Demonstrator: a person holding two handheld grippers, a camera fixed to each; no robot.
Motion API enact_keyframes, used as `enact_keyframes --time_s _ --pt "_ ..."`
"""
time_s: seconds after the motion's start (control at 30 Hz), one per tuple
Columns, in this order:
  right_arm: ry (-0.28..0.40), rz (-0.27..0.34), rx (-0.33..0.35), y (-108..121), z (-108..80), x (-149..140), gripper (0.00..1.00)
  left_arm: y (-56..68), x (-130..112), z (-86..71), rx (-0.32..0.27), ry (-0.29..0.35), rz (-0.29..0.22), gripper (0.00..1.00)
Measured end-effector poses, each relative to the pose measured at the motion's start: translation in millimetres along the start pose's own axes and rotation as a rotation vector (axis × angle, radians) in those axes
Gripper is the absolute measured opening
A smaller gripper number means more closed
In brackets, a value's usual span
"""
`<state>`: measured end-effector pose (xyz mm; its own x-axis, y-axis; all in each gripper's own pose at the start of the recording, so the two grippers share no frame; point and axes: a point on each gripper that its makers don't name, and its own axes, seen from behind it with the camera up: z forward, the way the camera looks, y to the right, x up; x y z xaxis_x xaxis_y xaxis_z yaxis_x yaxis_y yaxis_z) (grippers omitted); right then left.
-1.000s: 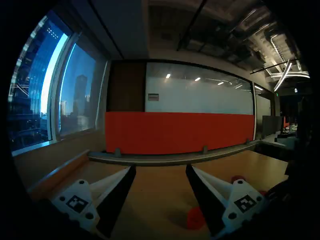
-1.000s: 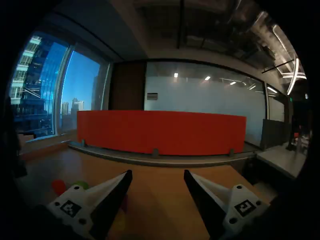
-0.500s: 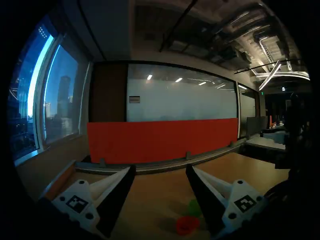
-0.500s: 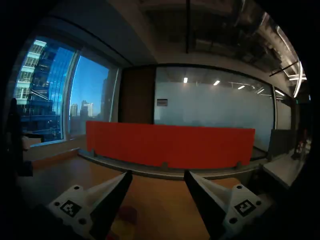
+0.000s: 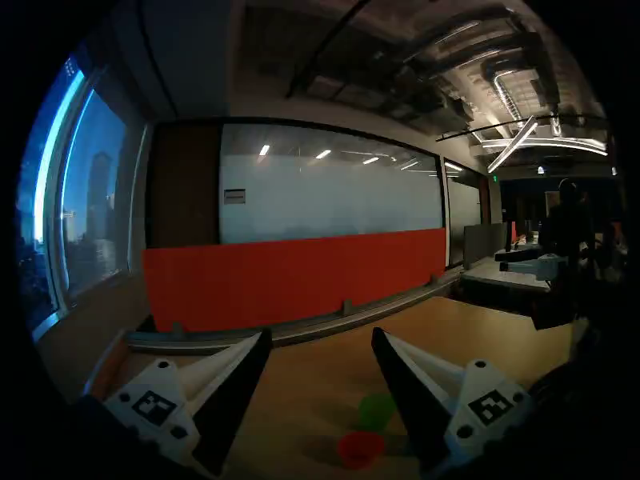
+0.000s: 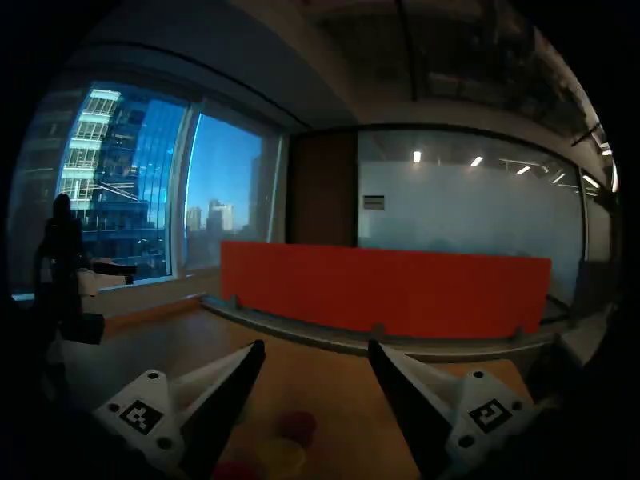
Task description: Pour water
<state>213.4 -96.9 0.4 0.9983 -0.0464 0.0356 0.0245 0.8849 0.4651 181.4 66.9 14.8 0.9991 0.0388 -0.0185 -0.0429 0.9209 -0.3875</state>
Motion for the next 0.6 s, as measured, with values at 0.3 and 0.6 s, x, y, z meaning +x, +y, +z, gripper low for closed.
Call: enact_keyframes --time_s 0.3,0.6 --pt "0.032 0.012 0.133 -28.1 -6.3 19.6 1.0 22.7 15.0 3.7 -0.124 0.027 -0.04 0.92" --pt "0.01 -0.016 0.184 -38.4 -8.0 18.5 1.0 32.0 18.1 1.3 -0.174 0.016 -0.02 0.92"
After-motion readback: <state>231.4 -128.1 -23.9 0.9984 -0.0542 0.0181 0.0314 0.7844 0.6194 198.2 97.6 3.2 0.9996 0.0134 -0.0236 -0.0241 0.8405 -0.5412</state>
